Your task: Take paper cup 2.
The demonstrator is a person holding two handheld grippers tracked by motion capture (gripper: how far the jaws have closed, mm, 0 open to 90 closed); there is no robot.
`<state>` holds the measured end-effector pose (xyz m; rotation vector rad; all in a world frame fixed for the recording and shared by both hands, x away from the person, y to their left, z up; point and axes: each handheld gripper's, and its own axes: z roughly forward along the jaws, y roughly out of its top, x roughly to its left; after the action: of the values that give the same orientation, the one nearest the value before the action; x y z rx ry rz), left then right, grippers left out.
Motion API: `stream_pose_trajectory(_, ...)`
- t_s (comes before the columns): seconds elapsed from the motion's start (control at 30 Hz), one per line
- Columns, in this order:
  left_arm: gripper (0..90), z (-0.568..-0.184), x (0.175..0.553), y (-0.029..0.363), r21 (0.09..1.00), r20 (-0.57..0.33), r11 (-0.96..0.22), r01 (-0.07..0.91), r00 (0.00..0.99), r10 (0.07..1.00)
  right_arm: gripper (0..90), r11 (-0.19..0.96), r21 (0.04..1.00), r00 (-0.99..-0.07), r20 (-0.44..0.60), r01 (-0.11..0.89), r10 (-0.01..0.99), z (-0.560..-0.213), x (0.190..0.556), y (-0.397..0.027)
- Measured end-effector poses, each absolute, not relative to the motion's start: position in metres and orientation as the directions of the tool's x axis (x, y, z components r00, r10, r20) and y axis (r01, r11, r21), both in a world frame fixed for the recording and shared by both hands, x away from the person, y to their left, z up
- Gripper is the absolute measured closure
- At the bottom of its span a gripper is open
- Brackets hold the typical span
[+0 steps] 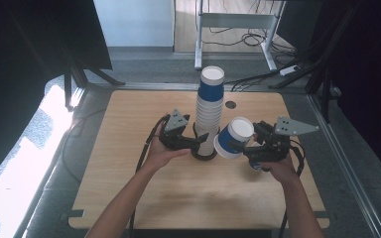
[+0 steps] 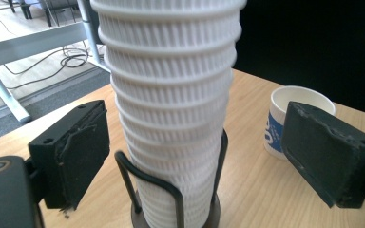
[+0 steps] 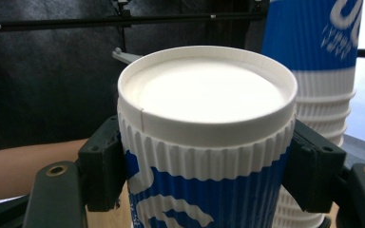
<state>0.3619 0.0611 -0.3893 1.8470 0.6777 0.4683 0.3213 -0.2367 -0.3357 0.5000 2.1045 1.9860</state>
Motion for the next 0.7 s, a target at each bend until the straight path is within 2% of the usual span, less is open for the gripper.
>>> stream_pose_trajectory(0.13, 9.8, -0.395, 0.351, 0.07, 0.932, 0.019, -0.29, 0.217, 0.77, 0.638, 26.5, 0.048, 0.992, -0.92, 0.09, 0.117, 0.38, -0.349, 0.319, -0.235)
stream_pose_trajectory(0.7, 13.4, -0.429, 0.306, 0.099, 0.936, -0.027, -0.259, 0.236, 0.785, 0.618, 26.4, 0.086, 0.98, -0.903, 0.131, 0.181, 0.41, -0.404, 0.308, -0.22)
